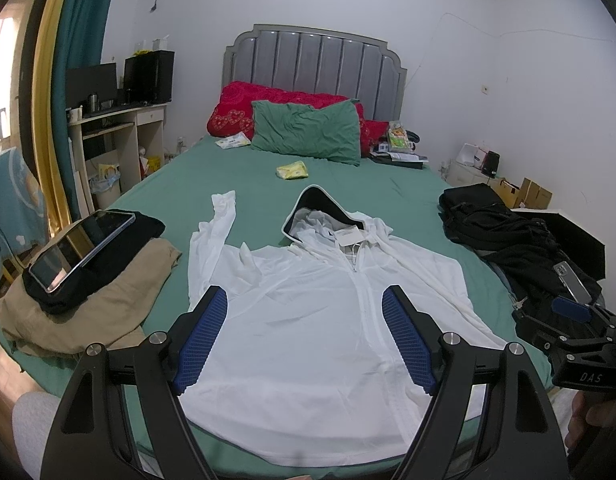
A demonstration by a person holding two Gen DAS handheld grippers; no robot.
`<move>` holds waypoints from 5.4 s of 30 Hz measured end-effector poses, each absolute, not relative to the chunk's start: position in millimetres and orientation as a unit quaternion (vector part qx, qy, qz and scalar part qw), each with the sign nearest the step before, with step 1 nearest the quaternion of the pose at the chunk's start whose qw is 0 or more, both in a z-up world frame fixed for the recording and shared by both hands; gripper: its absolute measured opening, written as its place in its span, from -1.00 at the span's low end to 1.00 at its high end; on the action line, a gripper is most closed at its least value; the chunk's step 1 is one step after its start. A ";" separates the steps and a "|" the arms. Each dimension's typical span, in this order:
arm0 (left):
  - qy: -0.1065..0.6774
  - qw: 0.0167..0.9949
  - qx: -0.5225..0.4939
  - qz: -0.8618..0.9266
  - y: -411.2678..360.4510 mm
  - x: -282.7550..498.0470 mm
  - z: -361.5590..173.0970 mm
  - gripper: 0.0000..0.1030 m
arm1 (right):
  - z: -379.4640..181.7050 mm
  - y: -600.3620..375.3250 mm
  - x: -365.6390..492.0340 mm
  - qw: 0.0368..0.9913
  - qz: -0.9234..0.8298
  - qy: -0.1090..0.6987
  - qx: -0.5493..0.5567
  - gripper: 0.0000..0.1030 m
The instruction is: Fold large clothes
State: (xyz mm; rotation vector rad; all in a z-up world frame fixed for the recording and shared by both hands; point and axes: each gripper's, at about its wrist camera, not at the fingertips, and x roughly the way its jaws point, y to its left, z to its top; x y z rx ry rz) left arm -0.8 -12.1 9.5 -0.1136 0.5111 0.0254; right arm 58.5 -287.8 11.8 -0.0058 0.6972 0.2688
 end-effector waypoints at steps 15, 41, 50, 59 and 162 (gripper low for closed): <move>0.253 0.966 -0.060 0.007 -16.3 -2.0 7.2 0.60 | 11.6 -288.7 58.0 0.931 0.131 0.340 -0.002 0.98; 0.252 0.967 -0.050 0.005 -15.0 -1.0 10.8 0.60 | 11.3 -290.7 59.4 0.931 0.131 0.341 0.000 0.98; 0.296 0.954 -0.040 -0.024 -12.8 28.2 -7.6 0.60 | 1.0 -301.5 84.7 0.928 0.145 0.344 -0.009 0.98; 0.363 0.929 -0.050 -0.042 5.4 108.8 -49.6 0.60 | -34.5 -317.3 184.1 0.907 0.168 0.383 -0.047 0.12; 0.445 0.892 -0.059 0.057 162.2 401.5 -151.4 0.52 | -145.1 -271.3 336.5 0.871 0.169 0.447 -0.115 0.19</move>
